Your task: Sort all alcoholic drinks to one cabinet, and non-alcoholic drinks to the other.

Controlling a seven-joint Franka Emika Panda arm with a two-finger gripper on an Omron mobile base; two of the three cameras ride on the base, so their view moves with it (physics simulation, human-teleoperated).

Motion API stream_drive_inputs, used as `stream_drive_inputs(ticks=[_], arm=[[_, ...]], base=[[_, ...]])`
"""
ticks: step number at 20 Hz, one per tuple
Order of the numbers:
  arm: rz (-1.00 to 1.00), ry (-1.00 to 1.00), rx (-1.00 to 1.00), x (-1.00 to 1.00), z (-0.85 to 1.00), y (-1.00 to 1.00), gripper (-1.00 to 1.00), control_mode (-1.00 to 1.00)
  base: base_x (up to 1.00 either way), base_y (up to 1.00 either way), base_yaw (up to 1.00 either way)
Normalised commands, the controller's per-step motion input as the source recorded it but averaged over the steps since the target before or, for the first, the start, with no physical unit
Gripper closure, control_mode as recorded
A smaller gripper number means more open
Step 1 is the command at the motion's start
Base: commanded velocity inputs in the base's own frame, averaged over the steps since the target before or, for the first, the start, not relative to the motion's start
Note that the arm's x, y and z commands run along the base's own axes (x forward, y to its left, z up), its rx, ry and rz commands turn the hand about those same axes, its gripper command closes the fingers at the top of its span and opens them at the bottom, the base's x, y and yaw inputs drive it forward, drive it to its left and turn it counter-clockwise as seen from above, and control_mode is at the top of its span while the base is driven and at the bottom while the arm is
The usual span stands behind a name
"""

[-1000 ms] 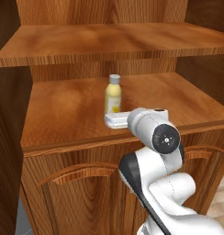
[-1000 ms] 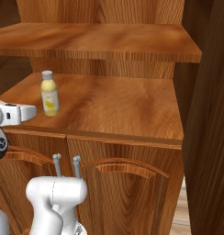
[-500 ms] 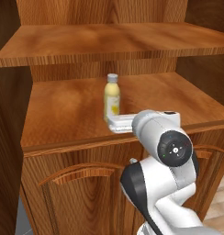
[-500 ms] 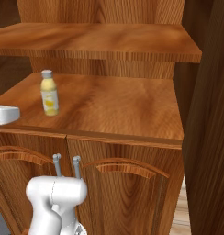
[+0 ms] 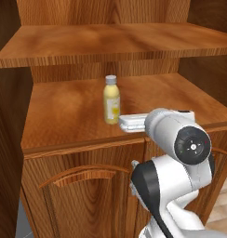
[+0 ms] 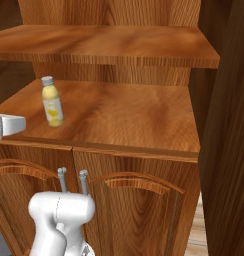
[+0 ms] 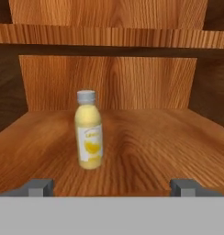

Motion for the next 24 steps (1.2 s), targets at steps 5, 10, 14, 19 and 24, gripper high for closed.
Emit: stream_drive_inputs(ticks=[5, 10, 14, 19, 24], arm=[[0.00, 0.00, 0.00, -0.36, 0.06, -0.13, -1.00, -1.00], [-0.01, 0.01, 0.00, -0.42, 0.05, -0.03, -1.00, -1.00], [-0.04, 0.04, 0.00, 0.00, 0.00, 0.04, -1.00, -1.00], [-0.03, -0.14, 0.00, -0.43, 0.00, -0.03, -1.00, -1.00], [0.00, 0.00, 0.00, 0.00, 0.00, 0.00, -1.00, 1.00]], base=[[0.00, 0.00, 0.00], [0.00, 0.00, 0.00], [0.00, 0.00, 0.00], [0.00, 0.00, 0.00], [-0.92, -0.07, -0.11]])
